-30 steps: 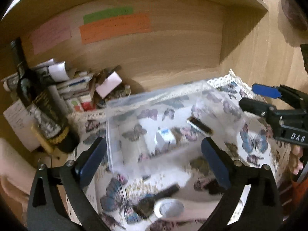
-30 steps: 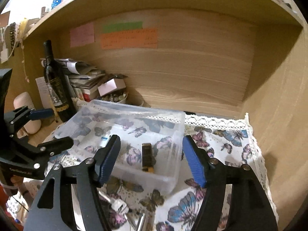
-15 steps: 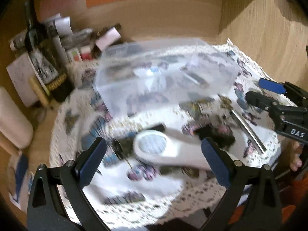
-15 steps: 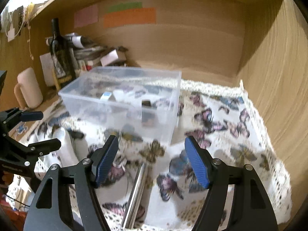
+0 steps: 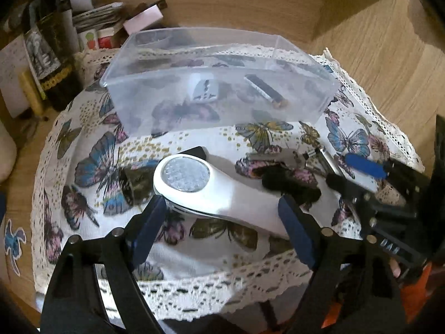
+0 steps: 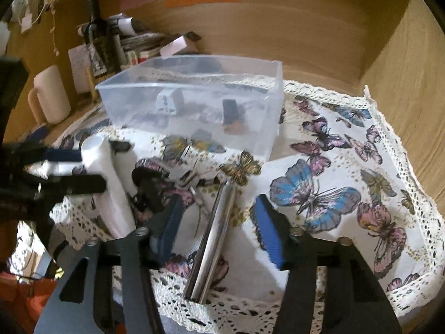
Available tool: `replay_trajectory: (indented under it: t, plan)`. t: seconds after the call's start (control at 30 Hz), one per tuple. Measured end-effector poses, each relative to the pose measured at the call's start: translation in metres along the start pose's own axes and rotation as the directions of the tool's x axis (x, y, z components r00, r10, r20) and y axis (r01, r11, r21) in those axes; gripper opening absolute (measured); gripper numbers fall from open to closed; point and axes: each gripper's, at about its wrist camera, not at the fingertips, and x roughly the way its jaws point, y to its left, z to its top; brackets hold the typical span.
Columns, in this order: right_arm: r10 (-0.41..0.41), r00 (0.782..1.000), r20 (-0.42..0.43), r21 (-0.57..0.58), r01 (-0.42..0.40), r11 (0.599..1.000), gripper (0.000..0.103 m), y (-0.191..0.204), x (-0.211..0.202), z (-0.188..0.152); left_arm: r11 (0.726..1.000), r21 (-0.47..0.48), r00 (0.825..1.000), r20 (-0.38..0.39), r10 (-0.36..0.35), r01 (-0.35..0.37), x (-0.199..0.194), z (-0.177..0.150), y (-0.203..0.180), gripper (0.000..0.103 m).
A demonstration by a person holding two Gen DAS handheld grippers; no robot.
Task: Organize rigid objects
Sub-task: 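Grasp the white handheld device with the left tool while the right tool grasps the silver tube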
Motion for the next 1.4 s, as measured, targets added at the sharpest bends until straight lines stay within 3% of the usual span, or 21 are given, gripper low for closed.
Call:
replay_trajectory:
  t: [0.13,0.27,0.43,0.57,0.63,0.7,0.73,1.03,1.2,1.4]
  plan:
    - [0.002,0.999,-0.032,0.01,-0.002,1.0,0.023,-0.001,0.007,-0.007,1.0,-0.001,1.0,-0.006,-0.013,0.013,0.008,0.01,-0.001,0.078]
    - [0.007,1.0,-0.026,0.041,-0.006,0.999,0.016,-0.007,0.003,-0.007,0.999,-0.014,0.999,-0.016,-0.035,0.035,0.02,0.018,-0.002,0.076]
    - [-0.008,1.0,-0.022,0.068,0.01,0.998,0.014,-0.013,0.0,-0.008,0.999,0.011,0.999,-0.012,-0.053,0.053,0.03,0.022,-0.014,0.066]
    - [-0.022,1.0,-0.018,0.072,0.023,0.997,0.014,-0.015,-0.003,-0.009,0.996,0.038,0.997,-0.011,-0.076,0.077,0.026,0.02,-0.016,0.052]
    - [-0.029,0.999,-0.015,0.084,0.03,0.996,0.014,-0.018,-0.004,-0.009,0.994,0.055,0.995,-0.017,-0.095,0.096,0.022,0.015,-0.013,0.039]
    - [-0.032,0.999,-0.011,0.097,0.033,0.995,0.014,-0.022,-0.005,-0.009,0.994,0.085,0.997,-0.02,-0.069,0.07,0.015,0.01,-0.011,0.028]
    - [-0.035,0.999,-0.009,0.102,0.036,0.994,0.014,-0.023,-0.006,-0.009,0.994,0.101,0.999,-0.02,-0.049,0.051,0.013,0.007,-0.01,0.027]
    - [-0.05,0.999,0.002,0.139,0.049,0.989,0.014,-0.035,-0.011,-0.009,0.979,0.203,0.999,-0.036,0.022,-0.015,0.005,-0.001,-0.005,0.027]
    - [-0.051,0.999,-0.016,0.141,0.053,0.989,0.014,-0.036,-0.005,-0.01,0.978,0.208,0.998,-0.062,0.022,-0.008,0.023,0.015,-0.012,0.051]
    - [-0.055,0.998,-0.03,0.131,0.058,0.99,0.015,-0.033,0.002,-0.006,0.974,0.226,0.997,-0.069,0.031,-0.015,0.04,0.028,-0.013,0.053]
